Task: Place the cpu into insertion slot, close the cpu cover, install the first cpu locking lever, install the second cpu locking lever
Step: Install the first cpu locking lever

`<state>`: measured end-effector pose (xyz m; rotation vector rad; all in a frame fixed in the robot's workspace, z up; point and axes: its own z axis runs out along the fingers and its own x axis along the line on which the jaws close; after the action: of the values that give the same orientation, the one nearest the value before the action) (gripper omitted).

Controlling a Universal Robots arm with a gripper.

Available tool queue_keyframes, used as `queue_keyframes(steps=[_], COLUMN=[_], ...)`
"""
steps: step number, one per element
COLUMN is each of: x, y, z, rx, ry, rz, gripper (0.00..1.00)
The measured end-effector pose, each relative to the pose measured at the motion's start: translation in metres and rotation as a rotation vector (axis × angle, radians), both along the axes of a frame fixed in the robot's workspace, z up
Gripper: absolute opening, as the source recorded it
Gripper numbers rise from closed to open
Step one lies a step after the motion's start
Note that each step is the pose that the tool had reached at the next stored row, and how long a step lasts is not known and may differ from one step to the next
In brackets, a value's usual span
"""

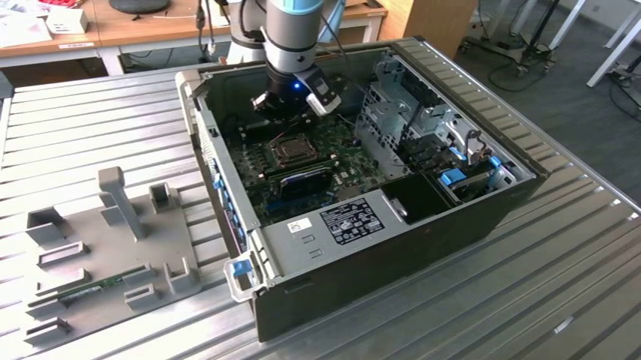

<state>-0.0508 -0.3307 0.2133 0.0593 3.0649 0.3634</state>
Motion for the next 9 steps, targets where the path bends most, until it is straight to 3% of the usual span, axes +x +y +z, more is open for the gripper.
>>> queue_keyframes(steps=[6, 9], x=[0.0063, 0.0076], y=[0.0000, 0.0000], z=[-0.0011, -0.0019], rx=[0.0000, 0.0001], ry=[0.0085, 0.0100], rz=[0.000, 0.000], gripper=[0.10, 0.10])
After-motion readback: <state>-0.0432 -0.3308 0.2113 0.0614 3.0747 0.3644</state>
